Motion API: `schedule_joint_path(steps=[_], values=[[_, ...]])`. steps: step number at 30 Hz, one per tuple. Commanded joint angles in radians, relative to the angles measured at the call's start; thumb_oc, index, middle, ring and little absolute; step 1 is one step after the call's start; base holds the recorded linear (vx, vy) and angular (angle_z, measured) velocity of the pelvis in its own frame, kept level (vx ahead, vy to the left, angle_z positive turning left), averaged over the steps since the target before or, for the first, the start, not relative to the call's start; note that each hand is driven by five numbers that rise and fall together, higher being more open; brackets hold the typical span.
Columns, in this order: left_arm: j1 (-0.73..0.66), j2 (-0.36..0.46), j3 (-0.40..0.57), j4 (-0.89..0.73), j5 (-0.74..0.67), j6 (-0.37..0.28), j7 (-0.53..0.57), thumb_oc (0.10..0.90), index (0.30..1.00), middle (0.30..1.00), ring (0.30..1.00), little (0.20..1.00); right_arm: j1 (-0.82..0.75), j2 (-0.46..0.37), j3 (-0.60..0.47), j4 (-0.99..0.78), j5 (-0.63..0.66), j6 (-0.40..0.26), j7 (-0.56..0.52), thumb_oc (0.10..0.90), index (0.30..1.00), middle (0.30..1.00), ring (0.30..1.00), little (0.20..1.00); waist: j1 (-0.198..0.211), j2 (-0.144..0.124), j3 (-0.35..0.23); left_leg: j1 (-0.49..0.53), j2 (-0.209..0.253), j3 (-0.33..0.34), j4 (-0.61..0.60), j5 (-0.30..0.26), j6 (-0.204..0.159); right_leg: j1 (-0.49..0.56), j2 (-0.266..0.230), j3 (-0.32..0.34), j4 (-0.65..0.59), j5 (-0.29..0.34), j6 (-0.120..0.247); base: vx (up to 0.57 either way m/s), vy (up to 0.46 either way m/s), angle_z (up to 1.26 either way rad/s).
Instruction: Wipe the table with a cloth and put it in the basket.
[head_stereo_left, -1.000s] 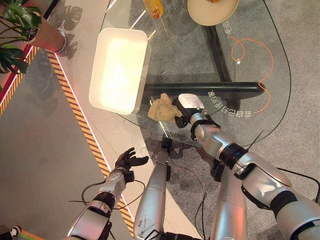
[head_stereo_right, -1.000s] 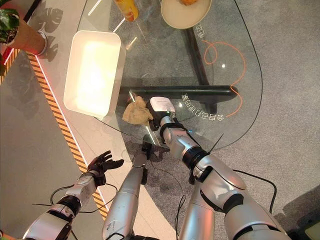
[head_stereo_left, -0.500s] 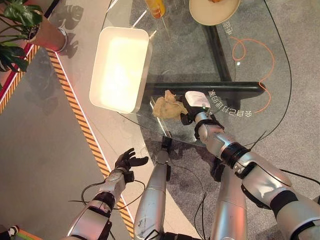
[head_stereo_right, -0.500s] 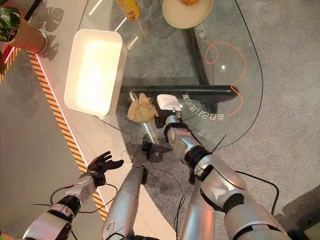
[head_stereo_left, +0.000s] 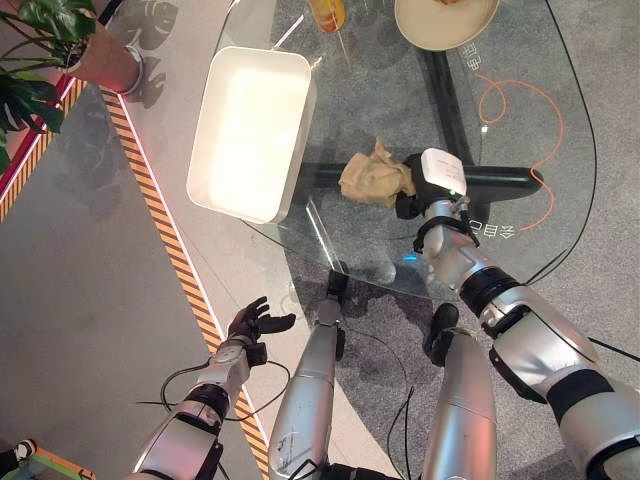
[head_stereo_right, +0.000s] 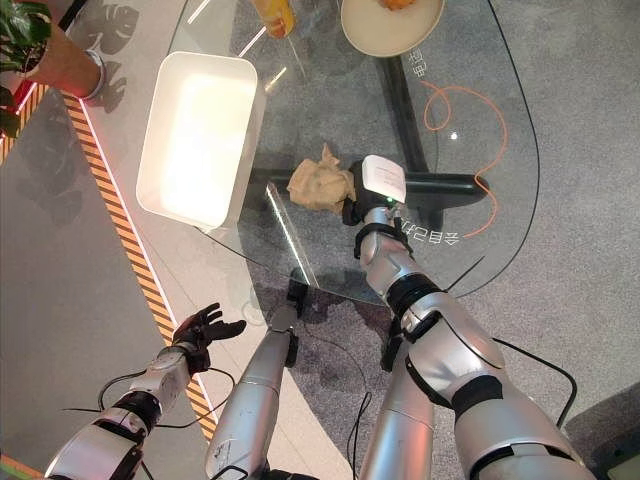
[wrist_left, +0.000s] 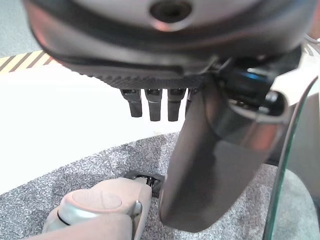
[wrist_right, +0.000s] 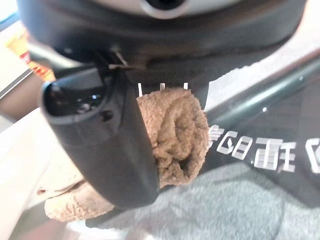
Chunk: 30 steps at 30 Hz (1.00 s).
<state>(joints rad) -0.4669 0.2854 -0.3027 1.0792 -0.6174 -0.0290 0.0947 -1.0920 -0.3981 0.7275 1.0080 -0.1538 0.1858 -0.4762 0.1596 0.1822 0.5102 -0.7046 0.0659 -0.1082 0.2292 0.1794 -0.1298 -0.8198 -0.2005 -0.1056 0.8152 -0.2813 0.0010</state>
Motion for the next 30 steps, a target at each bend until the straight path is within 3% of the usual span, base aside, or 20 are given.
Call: schedule_joint_path(steps=[1, 7, 18, 26, 30], values=[[-0.005, 0.071, -0.002, 0.015, -0.02, -0.027, 0.013, 0.8, 0.9, 0.9, 0.9, 0.9, -0.178, -0.105, -0.057, 0.033, 0.016, 0.009, -0.136, 0.1, 0.3, 0.3, 0.3, 0.2, -0.023, 0.008, 0.01, 0.007, -0.101, 0.102, 0.168, -0.183, 0.13, 0.054, 0.029, -0.029, -0.25, 0.178, 0.016, 0.0, 0.0, 0.0], [-0.012, 0.097, 0.013, 0.024, -0.034, -0.02, 0.006, 0.8, 0.9, 0.9, 0.9, 0.9, -0.154, -0.171, -0.102, 0.087, 0.069, 0.046, -0.172, 0.1, 0.3, 0.3, 0.3, 0.2, -0.035, -0.002, 0.01, -0.003, -0.094, 0.107, 0.177, -0.192, 0.135, 0.045, 0.033, -0.029, -0.247, 0.173, 0.016, 0.0, 0.0, 0.0], [-0.011, 0.133, 0.026, 0.031, -0.048, -0.015, -0.011, 0.8, 0.9, 0.9, 0.9, 0.9, -0.07, -0.276, -0.272, 0.249, 0.2, 0.034, -0.289, 0.1, 0.3, 0.3, 0.3, 0.2, -0.055, -0.017, 0.01, -0.02, -0.079, 0.114, 0.198, -0.213, 0.143, 0.035, 0.041, -0.028, -0.239, 0.166, 0.018, 0.0, -0.006, 0.01], [-0.03, 0.17, 0.05, 0.043, -0.048, 0.002, -0.016, 0.8, 0.9, 0.9, 0.9, 0.9, 0.017, -0.34, -0.395, 0.283, 0.302, -0.027, -0.362, 0.1, 0.3, 0.3, 0.3, 0.2, -0.079, -0.044, 0.01, -0.034, -0.07, 0.108, 0.207, -0.223, 0.146, 0.023, 0.06, -0.02, -0.24, 0.171, 0.024, 0.0, -0.039, 0.0], [-0.05, 0.191, 0.06, 0.06, -0.045, 0.011, -0.027, 0.8, 0.9, 0.9, 0.9, 0.9, 0.009, -0.36, -0.408, 0.294, 0.319, -0.043, -0.37, 0.1, 0.3, 0.3, 0.3, 0.2, -0.082, -0.053, 0.01, -0.043, -0.067, 0.105, 0.209, -0.222, 0.145, 0.018, 0.065, -0.019, -0.245, 0.177, 0.027, -0.02, -0.034, 0.01]])
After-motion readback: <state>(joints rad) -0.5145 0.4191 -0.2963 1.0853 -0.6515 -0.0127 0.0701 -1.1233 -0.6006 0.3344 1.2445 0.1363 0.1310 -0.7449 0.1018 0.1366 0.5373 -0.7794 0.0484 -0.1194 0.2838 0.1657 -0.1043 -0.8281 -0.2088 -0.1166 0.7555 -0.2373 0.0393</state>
